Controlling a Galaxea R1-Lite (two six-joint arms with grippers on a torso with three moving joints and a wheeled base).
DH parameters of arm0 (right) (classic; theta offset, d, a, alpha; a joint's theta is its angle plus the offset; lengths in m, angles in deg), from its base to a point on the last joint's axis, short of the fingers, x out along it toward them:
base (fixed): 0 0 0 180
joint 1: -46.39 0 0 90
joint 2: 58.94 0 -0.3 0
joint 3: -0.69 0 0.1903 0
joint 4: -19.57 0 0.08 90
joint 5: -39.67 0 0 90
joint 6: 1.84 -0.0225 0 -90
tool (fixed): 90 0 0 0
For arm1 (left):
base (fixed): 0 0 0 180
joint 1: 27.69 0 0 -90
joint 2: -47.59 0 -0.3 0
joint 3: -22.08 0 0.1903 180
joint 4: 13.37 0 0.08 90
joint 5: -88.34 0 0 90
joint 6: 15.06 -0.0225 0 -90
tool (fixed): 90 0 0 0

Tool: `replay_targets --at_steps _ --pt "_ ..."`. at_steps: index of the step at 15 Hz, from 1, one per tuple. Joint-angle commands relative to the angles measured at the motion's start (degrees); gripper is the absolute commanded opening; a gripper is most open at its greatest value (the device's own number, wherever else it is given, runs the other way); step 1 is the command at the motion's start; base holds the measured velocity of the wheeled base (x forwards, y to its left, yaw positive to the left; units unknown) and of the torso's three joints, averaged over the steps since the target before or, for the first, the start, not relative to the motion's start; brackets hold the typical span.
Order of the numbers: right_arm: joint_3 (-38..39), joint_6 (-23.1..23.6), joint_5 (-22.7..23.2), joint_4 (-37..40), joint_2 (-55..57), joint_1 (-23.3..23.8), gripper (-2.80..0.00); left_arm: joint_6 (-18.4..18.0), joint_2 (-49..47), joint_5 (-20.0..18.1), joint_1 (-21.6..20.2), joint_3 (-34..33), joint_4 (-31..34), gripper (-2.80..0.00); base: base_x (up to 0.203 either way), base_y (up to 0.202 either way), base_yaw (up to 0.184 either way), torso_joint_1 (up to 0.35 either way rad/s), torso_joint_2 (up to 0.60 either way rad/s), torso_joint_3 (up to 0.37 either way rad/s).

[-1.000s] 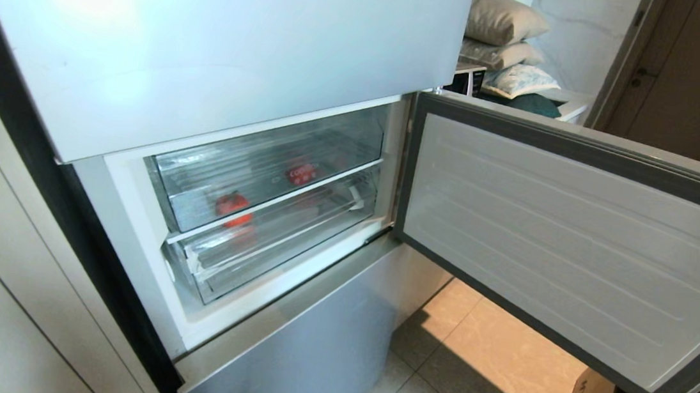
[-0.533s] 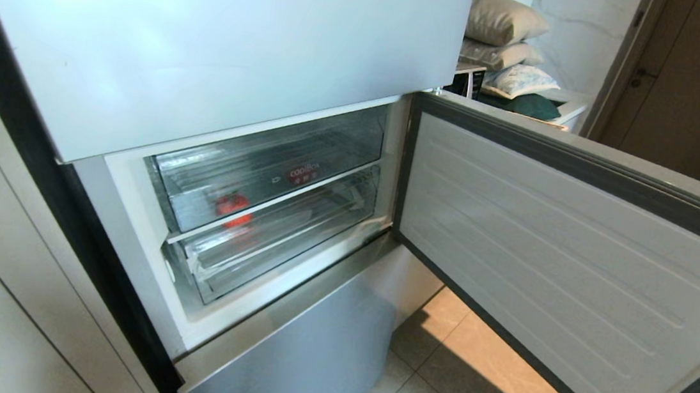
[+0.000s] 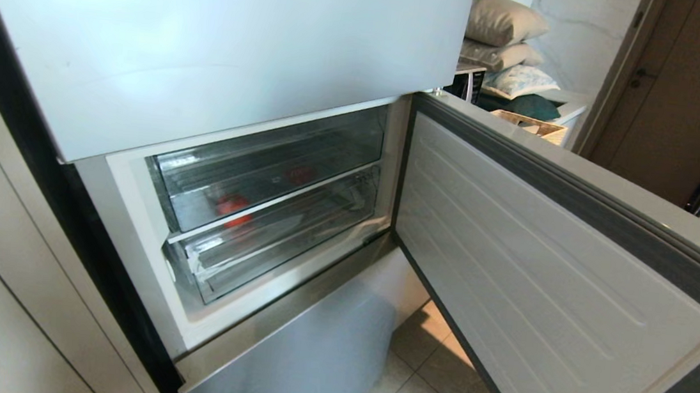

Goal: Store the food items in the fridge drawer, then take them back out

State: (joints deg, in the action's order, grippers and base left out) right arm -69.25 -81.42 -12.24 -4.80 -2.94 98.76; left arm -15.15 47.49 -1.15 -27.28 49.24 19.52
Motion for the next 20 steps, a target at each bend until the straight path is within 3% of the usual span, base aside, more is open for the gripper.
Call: replay_targets --at_steps 1,2,3,4,5,7,10,13,17,20 --pt "8.6 25.0 -15.8 -1.1 0.4 0.2 -2.80 0.0 0.0 0.0 0.0 0.0 0.1 -2.80 0.000 0.000 0.000 0.000 0.00 0.000" --pt "13.8 31.1 -26.0 -2.7 1.4 0.3 -2.80 0.0 0.0 0.0 0.0 0.0 0.1 -2.80 0.000 0.000 0.000 0.000 0.00 0.000" --pt "18.5 33.8 -31.9 -4.6 2.6 0.3 -2.80 0.0 0.0 0.0 0.0 0.0 0.1 -2.80 0.000 0.000 0.000 0.000 0.00 0.000" --pt "22.2 35.2 -33.8 -5.9 3.7 -0.3 -2.80 0.0 0.0 0.0 0.0 0.0 0.1 -2.80 0.000 0.000 0.000 0.000 0.00 0.000" --pt "24.4 35.8 -34.7 -6.1 4.8 -2.7 -2.80 0.0 0.0 0.0 0.0 0.0 0.1 -2.80 0.000 0.000 0.000 0.000 0.00 0.000" --pt "26.2 35.3 -35.3 -3.3 6.7 -12.4 -2.80 0.0 0.0 0.0 -0.1 0.0 0.1 -2.80 0.000 0.000 0.000 0.000 0.00 0.000" --pt "26.9 28.8 -35.2 5.6 10.1 -27.8 -2.80 0.0 0.0 0.0 -0.1 0.0 0.1 -2.80 0.000 0.000 0.000 0.000 0.00 0.000" --pt "26.6 26.2 -34.4 8.1 14.0 -43.2 -2.80 0.0 0.0 0.0 0.0 0.0 0.1 -2.80 0.000 0.000 0.000 0.000 0.00 0.000" --pt "17.4 26.6 -34.0 8.9 25.0 -60.7 -2.80 0.0 0.0 0.0 0.0 0.0 0.1 -2.80 0.000 0.000 0.000 0.000 0.00 0.000" --pt "11.1 29.8 -33.9 8.9 32.8 -68.9 -2.80 0.0 0.0 0.0 -0.1 0.0 0.1 -2.80 0.000 0.000 0.000 0.000 0.00 0.000"
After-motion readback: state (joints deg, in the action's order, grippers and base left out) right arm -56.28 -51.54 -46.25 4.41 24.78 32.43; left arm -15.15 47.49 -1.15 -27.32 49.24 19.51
